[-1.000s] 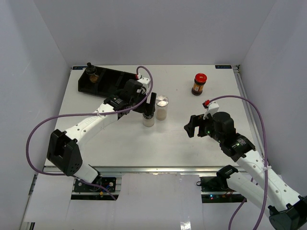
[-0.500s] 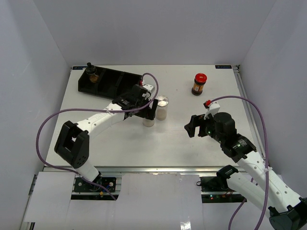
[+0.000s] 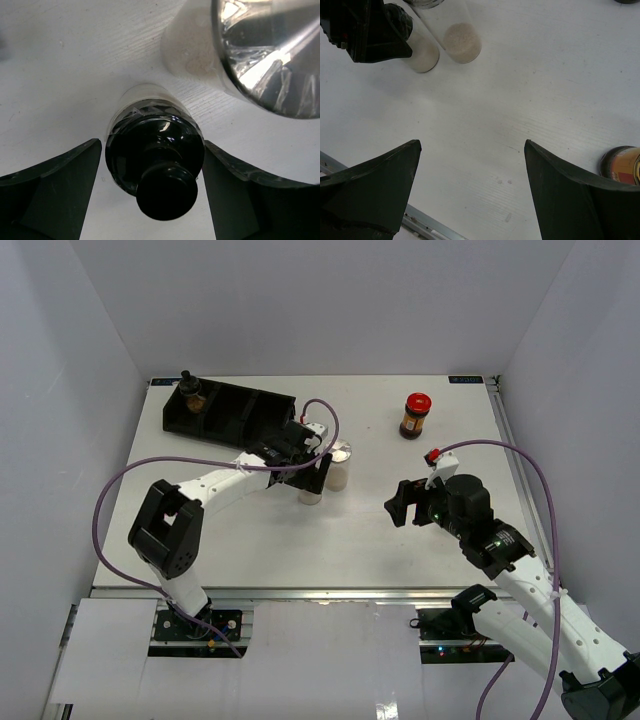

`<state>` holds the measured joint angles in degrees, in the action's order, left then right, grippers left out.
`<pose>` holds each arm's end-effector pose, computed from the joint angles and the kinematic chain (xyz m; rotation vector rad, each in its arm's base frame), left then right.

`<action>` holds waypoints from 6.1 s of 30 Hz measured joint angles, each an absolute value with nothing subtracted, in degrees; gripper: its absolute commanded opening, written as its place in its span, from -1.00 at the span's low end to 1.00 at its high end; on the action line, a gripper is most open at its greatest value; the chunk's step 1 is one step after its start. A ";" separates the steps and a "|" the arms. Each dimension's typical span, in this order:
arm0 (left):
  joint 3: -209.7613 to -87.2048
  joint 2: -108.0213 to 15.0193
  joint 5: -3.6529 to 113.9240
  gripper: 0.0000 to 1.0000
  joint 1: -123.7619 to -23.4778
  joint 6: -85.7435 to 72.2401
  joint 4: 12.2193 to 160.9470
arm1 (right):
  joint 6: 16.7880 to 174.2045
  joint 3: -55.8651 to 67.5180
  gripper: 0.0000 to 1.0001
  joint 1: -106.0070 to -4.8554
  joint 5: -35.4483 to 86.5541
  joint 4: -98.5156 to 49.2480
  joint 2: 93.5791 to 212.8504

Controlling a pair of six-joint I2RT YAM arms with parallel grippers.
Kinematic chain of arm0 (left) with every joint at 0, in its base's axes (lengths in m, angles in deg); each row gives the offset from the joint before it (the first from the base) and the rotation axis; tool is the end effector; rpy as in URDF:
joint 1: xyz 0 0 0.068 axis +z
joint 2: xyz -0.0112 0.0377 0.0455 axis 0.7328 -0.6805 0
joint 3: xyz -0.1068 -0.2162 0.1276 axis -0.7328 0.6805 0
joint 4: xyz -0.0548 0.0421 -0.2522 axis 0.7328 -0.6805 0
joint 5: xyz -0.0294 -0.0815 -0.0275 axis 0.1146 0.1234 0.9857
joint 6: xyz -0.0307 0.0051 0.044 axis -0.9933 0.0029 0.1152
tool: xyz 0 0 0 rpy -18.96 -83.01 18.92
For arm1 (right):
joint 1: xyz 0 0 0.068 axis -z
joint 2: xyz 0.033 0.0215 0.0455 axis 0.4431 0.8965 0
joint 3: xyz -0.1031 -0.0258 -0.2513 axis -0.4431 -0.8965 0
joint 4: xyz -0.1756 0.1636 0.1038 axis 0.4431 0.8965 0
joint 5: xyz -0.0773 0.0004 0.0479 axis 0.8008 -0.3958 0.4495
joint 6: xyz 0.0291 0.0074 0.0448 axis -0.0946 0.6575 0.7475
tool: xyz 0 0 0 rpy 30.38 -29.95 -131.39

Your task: Organize the condiment bottles

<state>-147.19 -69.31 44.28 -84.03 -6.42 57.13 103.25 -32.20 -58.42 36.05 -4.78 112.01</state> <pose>0.2938 -0.2188 0.2262 0.5477 2.4874 -0.2780 0.1412 0.0867 0.2907 -0.2722 1.9799 0.4811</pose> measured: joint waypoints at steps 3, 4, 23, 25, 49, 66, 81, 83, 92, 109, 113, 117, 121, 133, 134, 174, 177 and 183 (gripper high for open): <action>-147.49 -69.85 44.38 0.44 -84.03 -6.34 57.13 | 103.25 -32.20 0.80 -58.42 36.02 -4.78 111.98; -147.54 -69.89 44.40 0.35 -84.03 -6.33 57.12 | 103.25 -32.20 0.80 -58.42 36.03 -4.78 111.97; -151.31 -67.14 35.84 -1.00 -84.07 -11.11 46.73 | 103.25 -32.20 0.80 -58.42 36.02 -4.78 111.82; -153.57 -65.35 32.62 -1.00 -84.06 -11.86 44.37 | 103.25 -32.20 0.81 -58.42 36.02 -4.76 111.82; -192.04 -84.25 21.75 -1.00 -48.34 -10.76 39.85 | 103.27 -32.17 0.81 -58.42 35.96 -4.78 110.75; -184.92 -84.28 26.52 -1.00 -41.99 -12.17 55.00 | 102.94 -30.89 0.80 -58.42 36.04 -4.69 110.00; -175.15 -87.67 28.03 -1.00 -42.02 -10.30 66.71 | 102.38 -30.52 0.80 -58.42 36.85 -4.67 110.89; -173.40 -88.11 28.13 -1.00 -42.02 -9.67 68.46 | 102.24 -30.29 0.81 -58.42 36.88 -4.60 111.59; -168.95 -88.42 29.52 -1.00 -42.02 -7.98 77.34 | 101.95 -30.15 0.81 -58.42 37.20 -4.54 112.73; -170.77 -93.57 31.28 -0.13 -42.02 -6.69 79.04 | 101.94 -30.15 0.80 -58.42 37.97 -4.37 112.73; -170.77 -93.57 31.83 0.38 -42.03 -6.24 79.28 | 101.94 -30.15 0.80 -58.42 37.97 -4.37 112.57; -170.77 -93.57 32.51 0.52 -42.02 -6.13 79.22 | 101.94 -30.15 0.80 -58.42 37.97 -4.35 112.22; -170.77 -93.57 32.73 0.76 -42.02 -6.12 79.41 | 101.93 -30.15 0.81 -58.42 37.97 -4.34 112.15; -169.38 -91.84 31.32 0.96 -42.02 -7.19 79.62 | 101.89 -30.13 0.80 -58.42 38.00 -4.15 110.88; -169.37 -91.36 31.13 0.96 -42.02 -7.39 78.74 | 101.89 -30.12 0.80 -58.42 38.00 -4.12 110.84; -182.11 -81.92 44.47 0.96 -89.90 2.06 43.83 | 101.68 -29.08 0.80 -58.42 37.98 1.09 105.37; -182.89 -83.67 42.03 0.96 -90.91 2.10 42.71 | 101.65 -29.08 0.80 -58.42 38.07 1.64 105.16; -183.29 -84.15 37.65 0.96 -91.06 1.72 40.97 | 101.58 -29.08 0.80 -58.42 38.19 1.71 105.11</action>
<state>-183.29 -84.15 37.65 -91.06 1.72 40.97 101.58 -29.08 -58.42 38.19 1.71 105.11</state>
